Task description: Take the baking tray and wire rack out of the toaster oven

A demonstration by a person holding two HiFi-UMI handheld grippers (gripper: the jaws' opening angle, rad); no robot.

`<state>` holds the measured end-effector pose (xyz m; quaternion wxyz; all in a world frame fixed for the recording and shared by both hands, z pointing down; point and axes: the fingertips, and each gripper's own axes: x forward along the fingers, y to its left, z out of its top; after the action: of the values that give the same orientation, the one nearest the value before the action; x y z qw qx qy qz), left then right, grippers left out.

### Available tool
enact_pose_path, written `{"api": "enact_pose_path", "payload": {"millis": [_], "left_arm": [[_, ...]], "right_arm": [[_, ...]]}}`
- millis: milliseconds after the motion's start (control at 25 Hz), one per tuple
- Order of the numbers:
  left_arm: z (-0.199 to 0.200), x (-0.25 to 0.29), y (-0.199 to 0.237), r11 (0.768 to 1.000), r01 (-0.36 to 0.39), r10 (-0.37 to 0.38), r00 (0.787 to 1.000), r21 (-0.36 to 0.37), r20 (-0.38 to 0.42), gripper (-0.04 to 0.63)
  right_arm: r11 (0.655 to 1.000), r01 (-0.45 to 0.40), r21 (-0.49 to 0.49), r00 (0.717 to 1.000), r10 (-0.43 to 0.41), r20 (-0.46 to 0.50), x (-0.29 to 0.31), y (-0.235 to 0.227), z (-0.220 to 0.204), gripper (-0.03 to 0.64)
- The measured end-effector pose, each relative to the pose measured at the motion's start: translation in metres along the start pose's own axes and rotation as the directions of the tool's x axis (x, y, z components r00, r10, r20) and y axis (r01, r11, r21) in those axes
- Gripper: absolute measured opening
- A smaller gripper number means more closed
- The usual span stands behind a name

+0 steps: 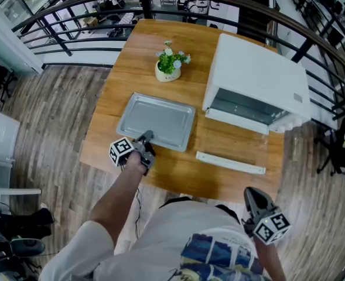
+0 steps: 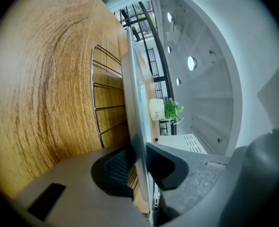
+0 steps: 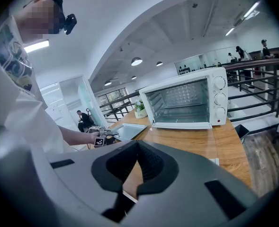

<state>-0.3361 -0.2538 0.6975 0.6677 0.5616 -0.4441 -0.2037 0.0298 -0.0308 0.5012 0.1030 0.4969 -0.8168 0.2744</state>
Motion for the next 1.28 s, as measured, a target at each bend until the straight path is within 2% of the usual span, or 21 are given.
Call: {"api": "enact_pose_path", "payload": {"millis": [240, 520, 1000, 1280], "left_arm": [[-0.0034, 0.0031, -0.0021, 0.990, -0.119, 0.118, 0.993, 0.069, 0.024, 0.069], [-0.0054, 0.0029, 0.0028, 0.964, -0.244, 0.238, 0.969, 0.110, 0.062, 0.081], [-0.0042, 0.0039, 0.0066, 0.926, -0.345, 0.331, 0.937, 0.154, 0.112, 0.130], [-0.0027, 0.0022, 0.0011, 0.885, -0.432, 0.405, 0.898, 0.172, 0.171, 0.192]], "right_arm": [[1.000, -0.003, 0.003, 1.000, 0.003, 0.002, 0.0000, -0.0035, -0.0017, 0.002], [1.000, -0.002, 0.002, 1.000, 0.002, 0.009, -0.0025, -0.0049, 0.0004, 0.002], [1.000, 0.008, 0.007, 1.000, -0.008, 0.011, -0.0038, -0.0065, -0.0021, 0.002], [1.000, 0.010, 0.011, 1.000, -0.010, 0.012, -0.0023, -0.0042, -0.0023, 0.002]]}}
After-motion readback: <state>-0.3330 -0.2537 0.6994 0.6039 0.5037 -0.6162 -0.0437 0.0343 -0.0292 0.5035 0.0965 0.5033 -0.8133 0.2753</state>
